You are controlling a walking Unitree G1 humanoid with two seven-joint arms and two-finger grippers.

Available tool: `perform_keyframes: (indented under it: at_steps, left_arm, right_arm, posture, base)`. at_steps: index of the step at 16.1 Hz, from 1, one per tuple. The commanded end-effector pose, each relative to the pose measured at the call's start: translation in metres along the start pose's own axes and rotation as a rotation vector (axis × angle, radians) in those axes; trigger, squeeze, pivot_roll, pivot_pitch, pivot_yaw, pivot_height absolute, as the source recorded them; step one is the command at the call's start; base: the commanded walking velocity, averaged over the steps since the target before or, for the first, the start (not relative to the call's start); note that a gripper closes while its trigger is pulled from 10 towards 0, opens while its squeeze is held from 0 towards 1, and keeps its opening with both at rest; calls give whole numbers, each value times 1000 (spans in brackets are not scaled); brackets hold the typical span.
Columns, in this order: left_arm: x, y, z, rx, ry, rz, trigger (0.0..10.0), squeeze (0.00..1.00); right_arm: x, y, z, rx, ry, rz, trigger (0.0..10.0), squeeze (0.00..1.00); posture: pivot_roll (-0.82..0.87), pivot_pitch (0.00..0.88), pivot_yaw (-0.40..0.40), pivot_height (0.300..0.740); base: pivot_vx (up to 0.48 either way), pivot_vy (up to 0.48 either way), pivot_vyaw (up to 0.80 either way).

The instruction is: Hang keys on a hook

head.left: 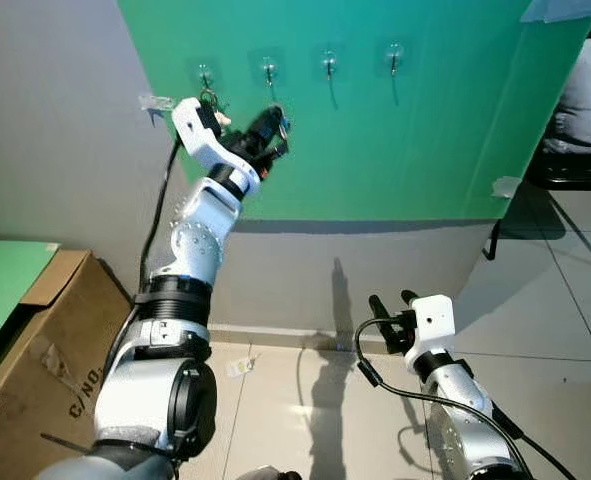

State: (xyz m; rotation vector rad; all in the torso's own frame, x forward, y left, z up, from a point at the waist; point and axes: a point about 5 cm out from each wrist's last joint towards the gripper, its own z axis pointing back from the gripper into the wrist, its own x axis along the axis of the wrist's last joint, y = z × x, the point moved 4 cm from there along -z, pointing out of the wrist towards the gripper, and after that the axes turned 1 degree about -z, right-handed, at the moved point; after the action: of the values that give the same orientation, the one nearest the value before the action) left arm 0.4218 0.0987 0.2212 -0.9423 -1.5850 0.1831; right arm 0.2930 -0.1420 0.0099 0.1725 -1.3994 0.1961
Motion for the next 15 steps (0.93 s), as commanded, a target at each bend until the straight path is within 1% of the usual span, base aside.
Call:
perform_keyframes:
  at_steps: [1,2,3,4,5,6,7,8,9,10,11,12,13,14,15]
  left_arm:
    - [5,1,-2,1,3,-88,0,1000]
    - [5,4,4,17,34,-463,0,1000]
    - [6,4,10,5,31,-715,0,1000]
    - [4,8,25,-12,31,-901,0,1000]
    - [1,18,46,-1,31,-960,0,1000]
    - [-2,27,59,32,42,-930,0,1000]
    - [-18,40,83,57,112,-914,0,1000]
    - [-26,43,94,53,143,-921,0,1000]
    - [-37,45,107,38,177,-952,0,1000]
    - [-50,45,123,24,208,-982,0,1000]
    - [-50,45,123,24,208,-982,0,1000]
    - [-66,37,142,37,204,-891,0,1000]
    - [-72,31,150,39,200,-858,0,1000]
    - [-75,22,155,116,151,-664,0,1000]
    - [-70,21,150,180,97,-531,0,1000]
  right_arm:
    - [5,5,-1,10,-22,7,10000,0]
    - [6,4,-1,7,-24,8,10000,0]
    - [6,4,0,3,-28,10,10000,0]
    - [10,1,0,-16,-47,-4,10000,0]
    - [16,-3,2,-40,-75,-16,10000,0]
    - [19,-4,3,-45,-87,-16,10000,0]
    - [26,-5,4,-41,-108,-7,10000,0]
    - [30,-5,4,-34,-118,1,10000,0]
    - [36,-6,3,-30,-132,6,10000,0]
    - [46,-8,1,-28,-155,9,10000,0]
    - [46,-8,1,-28,-155,9,10000,0]
    - [59,-13,-1,-45,-191,1,10000,0]
    - [62,-15,-2,-50,-199,-1,10000,0]
    - [63,-16,-1,-60,-201,-8,10000,0]
    - [64,-15,-2,-63,-200,-22,10000,0]
  posture:
    - [-201,0,164,740]
    - [-204,0,170,740]
    - [-207,0,177,740]
    - [-207,0,182,740]
    - [-204,0,185,740]
    - [-193,0,183,740]
    - [-177,0,178,740]
    - [-167,0,173,740]
    - [-150,0,167,740]
    - [-140,0,161,740]
    - [-140,0,161,740]
    - [-132,0,149,740]
    - [-133,0,148,740]
    - [-131,0,144,740]
    - [-131,0,136,740]
  base:
    - [0,0,0]
    - [0,0,0]
    - [0,0,0]
    - [0,0,0]
    - [0,0,0]
    - [0,0,0]
    - [0,0,0]
    - [0,0,0]
    - [0,0,0]
    - [0,0,0]
    - [0,0,0]
    - [0,0,0]
    - [0,0,0]
    - [0,0,0]
    - [0,0,0]
